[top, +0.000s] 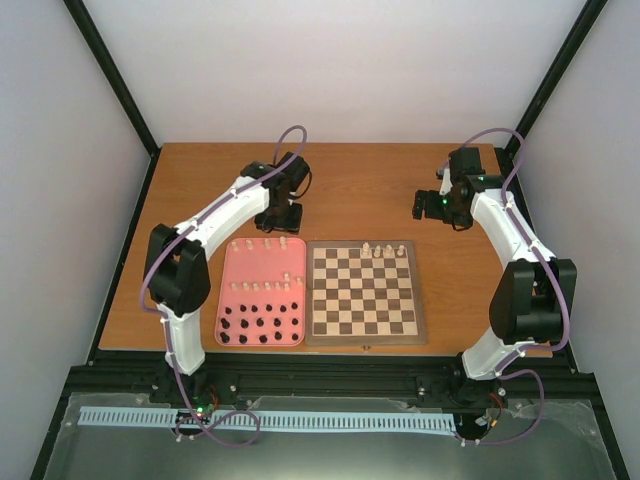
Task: Set up the chess pieces on the board
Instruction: Pick up the chess piece from the storage box.
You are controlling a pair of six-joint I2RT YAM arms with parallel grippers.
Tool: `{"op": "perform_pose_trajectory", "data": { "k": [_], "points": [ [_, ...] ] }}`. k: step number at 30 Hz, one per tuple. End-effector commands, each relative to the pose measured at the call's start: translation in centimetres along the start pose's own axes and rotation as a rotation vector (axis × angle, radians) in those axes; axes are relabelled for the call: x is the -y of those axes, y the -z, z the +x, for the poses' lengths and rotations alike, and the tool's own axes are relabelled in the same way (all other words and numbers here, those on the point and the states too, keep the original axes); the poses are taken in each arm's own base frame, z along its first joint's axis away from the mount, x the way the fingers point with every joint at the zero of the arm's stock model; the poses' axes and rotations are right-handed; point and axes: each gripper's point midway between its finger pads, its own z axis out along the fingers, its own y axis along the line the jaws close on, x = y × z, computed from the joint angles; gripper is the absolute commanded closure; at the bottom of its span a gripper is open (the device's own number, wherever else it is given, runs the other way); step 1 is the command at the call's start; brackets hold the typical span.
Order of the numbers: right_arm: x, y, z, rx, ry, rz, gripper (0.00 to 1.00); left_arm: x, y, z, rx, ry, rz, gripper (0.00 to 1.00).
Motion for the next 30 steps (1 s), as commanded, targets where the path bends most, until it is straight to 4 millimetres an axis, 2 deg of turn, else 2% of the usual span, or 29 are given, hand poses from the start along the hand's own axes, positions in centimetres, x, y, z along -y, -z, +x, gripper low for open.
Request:
{"op": "perform_pose_trajectory", "data": {
  "k": [1, 5, 11, 21, 30],
  "points": [
    [0.2, 0.6, -0.3, 0.021, 0.006, -0.001, 0.0, 0.8, -1.7, -1.7, 0.039, -0.011, 0.029, 0.44],
    [0.3, 0.5, -0.2, 0.017, 0.006, 0.003, 0.0, 0.8, -3.7, -1.6, 0.005, -0.018, 0.025, 0.45],
    [0.4, 0.2, -0.2, 0.011, 0.008, 0.005, 0.0, -0.5, -6.0, -1.3, -0.038, 0.014, 0.031, 0.46],
    [0.5, -0.6, -0.3, -0.004, 0.006, 0.008, 0.0, 0.1, -7.7, -1.5, -0.075, -0.008, 0.046, 0.51],
    [0.7, -0.8, 0.0, -0.007, 0.006, 0.015, 0.0, 0.3, -8.3, -1.3, -0.089, -0.006, 0.049, 0.55]
  ]
}}
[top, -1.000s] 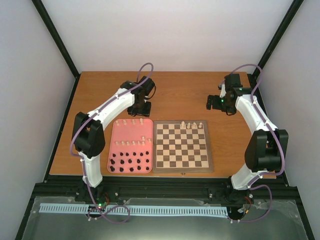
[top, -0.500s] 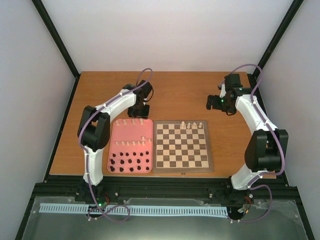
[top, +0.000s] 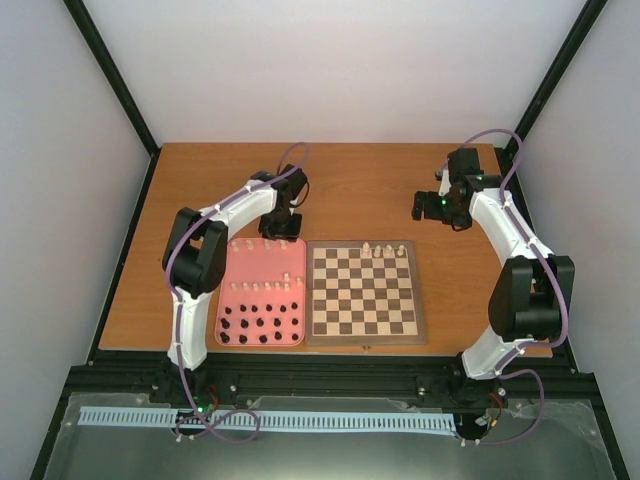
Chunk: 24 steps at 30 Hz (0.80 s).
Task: Set up the chess pieces on the board
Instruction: Pick up the chess piece from the storage box.
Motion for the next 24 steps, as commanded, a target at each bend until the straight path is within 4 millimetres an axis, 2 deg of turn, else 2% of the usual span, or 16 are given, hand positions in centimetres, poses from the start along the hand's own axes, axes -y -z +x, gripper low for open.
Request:
{"op": "perform_pose_trajectory", "data": {
  "k": [1, 7, 15, 18, 24],
  "points": [
    [0.53, -0.2, -0.24, 0.009, 0.001, 0.01, 0.0, 0.45, 0.42, -1.35, 0.034, -0.007, 0.019, 0.55],
    [0.54, -0.23, -0.33, 0.011, 0.0, 0.011, 0.0, 0.44, 0.18, -1.43, 0.027, -0.006, 0.013, 0.66],
    [0.56, -0.24, -0.24, 0.009, -0.002, 0.012, 0.0, 0.18, 0.05, -1.08, 0.018, -0.008, 0.002, 0.7],
    [0.56, -0.19, -0.24, 0.01, -0.002, 0.012, 0.0, 0.06, -0.08, -0.82, 0.012, -0.007, -0.002, 0.78],
    [0.57, -0.21, -0.22, 0.01, -0.002, 0.012, 0.0, -0.08, 0.26, -0.59, 0.014, -0.004, -0.004, 0.86]
  ]
}}
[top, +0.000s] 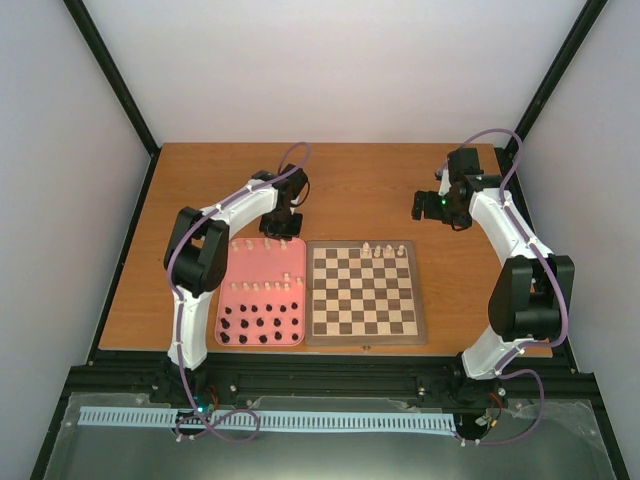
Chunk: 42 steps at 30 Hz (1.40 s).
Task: Set up the chess pieces on the board
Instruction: Pick up the chess piece from the storage box, then place the chess piece on the chessboard.
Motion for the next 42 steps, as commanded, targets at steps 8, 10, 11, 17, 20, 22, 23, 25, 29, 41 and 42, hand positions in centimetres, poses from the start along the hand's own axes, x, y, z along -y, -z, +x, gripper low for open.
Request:
{"op": "perform_pose_trajectory", "data": {
  "k": [8, 10, 11, 17, 20, 22, 23, 25, 29, 41, 42],
  "points": [
    [0.6, 0.0, -0.1, 0.009, -0.002, 0.015, 0.0, 0.3, 4.3, -0.1, 0.029, -0.022, -0.002, 0.91],
    [0.6, 0.0, -0.1, 0.01, -0.001, 0.017, 0.0, 1.3, 6.1, -0.1, 0.051, -0.046, 0.009, 0.91],
    [0.6, 0.0, -0.1, 0.011, -0.001, 0.018, 0.0, 2.0, 7.0, 0.1, 0.061, -0.063, 0.016, 0.91],
    [0.8, 0.0, -0.2, 0.012, -0.001, 0.026, 0.0, 8.6, 10.4, 1.2, 0.082, -0.152, 0.144, 0.91],
    [0.8, 0.0, -0.2, 0.012, -0.001, 0.027, 0.0, 11.7, 10.5, 2.0, 0.075, -0.185, 0.201, 0.91],
    [0.8, 0.0, -0.2, 0.011, 0.001, 0.028, 0.0, 13.4, 10.1, 2.5, 0.065, -0.217, 0.216, 0.91],
    [0.8, 0.0, -0.2, 0.012, 0.0, 0.028, 0.0, 14.2, 9.9, 2.7, 0.06, -0.229, 0.222, 0.91],
    [0.9, 0.0, -0.2, 0.012, 0.001, 0.03, 0.0, 15.4, 9.7, 2.9, 0.058, -0.253, 0.228, 0.91],
    [0.9, 0.0, -0.1, 0.012, 0.003, 0.03, 0.0, 16.4, 8.9, 2.4, 0.068, -0.268, 0.212, 0.91],
    [0.9, -0.1, -0.2, 0.013, 0.003, 0.03, 0.0, 18.3, 6.1, 0.7, 0.067, -0.261, 0.211, 0.9],
    [0.9, -0.1, -0.3, 0.013, 0.003, 0.031, 0.0, 18.4, 6.0, 0.7, 0.064, -0.263, 0.212, 0.9]
  ]
}}
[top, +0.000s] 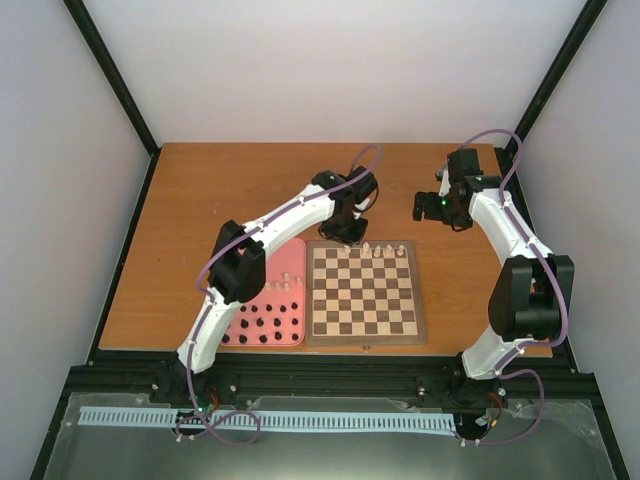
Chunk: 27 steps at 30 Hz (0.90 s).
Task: Set up the chess pieces on the board
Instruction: Place the chess piece on the chessboard.
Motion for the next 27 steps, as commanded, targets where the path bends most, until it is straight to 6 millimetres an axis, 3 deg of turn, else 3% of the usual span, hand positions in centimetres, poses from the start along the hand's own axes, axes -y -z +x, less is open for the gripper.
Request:
{"op": "perform_pose_trajectory", "data": {
  "k": [1, 27],
  "points": [
    [0.6, 0.1, -0.4, 0.013, 0.002, 0.015, 0.0, 0.8, 0.2, -1.2, 0.025, 0.013, 0.016, 0.9],
    [0.6, -0.4, -0.4, 0.004, 0.002, 0.017, 0.0, 2.6, -1.6, -1.0, -0.01, -0.006, 0.054, 0.85]
  ]
}}
